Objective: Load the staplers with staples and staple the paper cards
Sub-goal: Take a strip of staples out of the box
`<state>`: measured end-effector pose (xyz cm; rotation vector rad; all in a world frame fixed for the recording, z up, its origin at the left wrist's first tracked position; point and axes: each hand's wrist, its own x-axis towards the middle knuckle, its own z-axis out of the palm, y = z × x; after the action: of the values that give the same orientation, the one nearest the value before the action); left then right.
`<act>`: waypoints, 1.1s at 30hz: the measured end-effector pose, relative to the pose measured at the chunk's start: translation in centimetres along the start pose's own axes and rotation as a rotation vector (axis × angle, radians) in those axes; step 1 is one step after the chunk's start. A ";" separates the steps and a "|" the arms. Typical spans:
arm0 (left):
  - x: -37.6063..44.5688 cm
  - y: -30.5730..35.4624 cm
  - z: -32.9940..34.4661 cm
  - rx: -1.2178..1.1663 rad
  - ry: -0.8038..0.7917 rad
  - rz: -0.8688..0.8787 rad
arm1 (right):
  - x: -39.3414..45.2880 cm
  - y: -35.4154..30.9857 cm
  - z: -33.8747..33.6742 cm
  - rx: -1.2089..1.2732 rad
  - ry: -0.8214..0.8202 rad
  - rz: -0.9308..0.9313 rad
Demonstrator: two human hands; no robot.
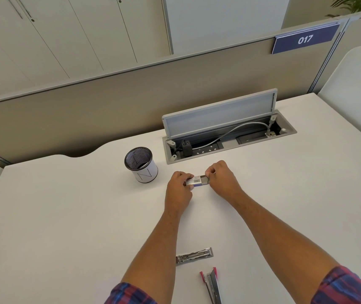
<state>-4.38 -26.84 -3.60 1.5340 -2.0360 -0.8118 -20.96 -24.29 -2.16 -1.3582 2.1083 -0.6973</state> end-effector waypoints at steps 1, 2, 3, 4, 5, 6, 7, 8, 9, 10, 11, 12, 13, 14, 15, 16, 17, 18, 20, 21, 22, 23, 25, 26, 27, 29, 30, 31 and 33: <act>0.0 0.0 0.0 0.004 -0.001 0.000 | 0.0 0.2 0.0 0.040 0.011 0.012; 0.0 0.0 0.0 0.008 -0.002 -0.001 | 0.0 0.3 -0.1 0.089 0.023 0.028; 0.0 -0.1 0.0 0.008 -0.002 0.000 | 0.0 0.6 -0.2 0.135 0.030 0.044; 0.0 -0.1 0.0 0.008 -0.002 0.001 | 0.0 0.8 -0.3 0.175 0.038 0.057; 0.1 -0.1 0.0 0.009 -0.001 0.001 | 0.0 1.0 -0.4 0.210 0.041 0.072; 0.1 -0.1 0.0 0.011 -0.001 0.002 | 0.0 1.2 -0.5 0.249 0.041 0.089; 0.1 -0.1 0.0 0.011 -0.001 0.001 | 0.1 1.5 -0.6 0.290 0.037 0.110; 0.1 -0.1 0.0 0.011 0.001 0.001 | 0.1 1.7 -0.6 0.337 0.034 0.130; 0.1 -0.1 0.1 0.011 0.002 0.002 | 0.1 1.9 -0.6 0.378 0.028 0.149; 0.1 -0.1 0.1 0.014 0.002 0.002 | 0.1 2.0 -0.7 0.400 0.021 0.159; 0.1 -0.1 0.1 0.016 0.002 0.003 | 0.1 2.2 -0.7 0.402 0.020 0.160; 0.1 -0.1 0.1 0.016 0.001 0.004 | 0.1 2.3 -0.8 0.405 0.020 0.159; 0.1 -0.1 0.1 0.013 0.001 0.004 | 0.0 2.3 -0.9 0.415 0.022 0.156; 0.1 -0.1 0.1 0.012 0.001 0.003 | -0.1 2.3 -0.9 0.434 0.022 0.154; 0.1 -0.1 0.1 0.013 0.001 0.003 | -0.1 2.2 -1.0 0.455 0.017 0.154; 0.1 -0.1 0.1 0.014 0.001 0.004 | -0.2 2.2 -1.0 0.477 0.010 0.154; 0.1 -0.1 0.1 0.014 0.000 0.005 | -0.2 2.2 -0.9 0.481 0.003 0.151; 0.1 -0.1 0.1 0.014 0.000 0.006 | -0.3 2.3 -0.9 0.470 -0.004 0.136; 0.1 -0.1 0.1 0.012 0.003 0.006 | -0.4 2.3 -0.9 0.411 -0.034 0.070; 0.1 -0.1 0.0 0.010 0.004 0.007 | -0.5 2.3 -0.9 0.373 -0.055 0.041; 0.1 -0.1 0.0 0.009 0.006 0.008 | -0.5 2.2 -0.9 0.324 -0.071 0.017; 0.1 -0.1 0.0 0.007 0.008 0.009 | -0.6 2.1 -0.9 0.262 -0.076 -0.003; 0.0 -0.1 0.0 0.005 0.010 0.011 | -0.6 2.0 -0.7 0.152 -0.068 -0.047; 0.0 -0.1 0.0 0.005 0.012 0.011 | -0.6 2.0 -0.6 0.119 -0.065 -0.060; 0.0 -0.1 0.0 0.003 0.012 0.012 | -0.6 2.0 -0.6 0.099 -0.063 -0.060; 0.0 0.0 0.0 -0.002 0.010 0.015 | -0.5 2.1 -0.5 0.082 -0.054 -0.054; 0.0 0.0 0.0 -0.005 0.009 0.014 | -0.5 2.2 -0.4 0.079 -0.046 -0.057; 0.0 0.0 0.0 -0.008 0.009 0.011 | -0.5 2.2 -0.4 0.078 -0.037 -0.062; 0.0 -0.1 0.0 -0.013 0.009 0.002 | -0.7 2.1 -0.2 0.079 -0.024 -0.088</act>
<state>-4.31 -26.87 -3.65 1.5254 -2.0223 -0.8141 -22.18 -22.90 -3.33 -1.4162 1.9910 -0.7873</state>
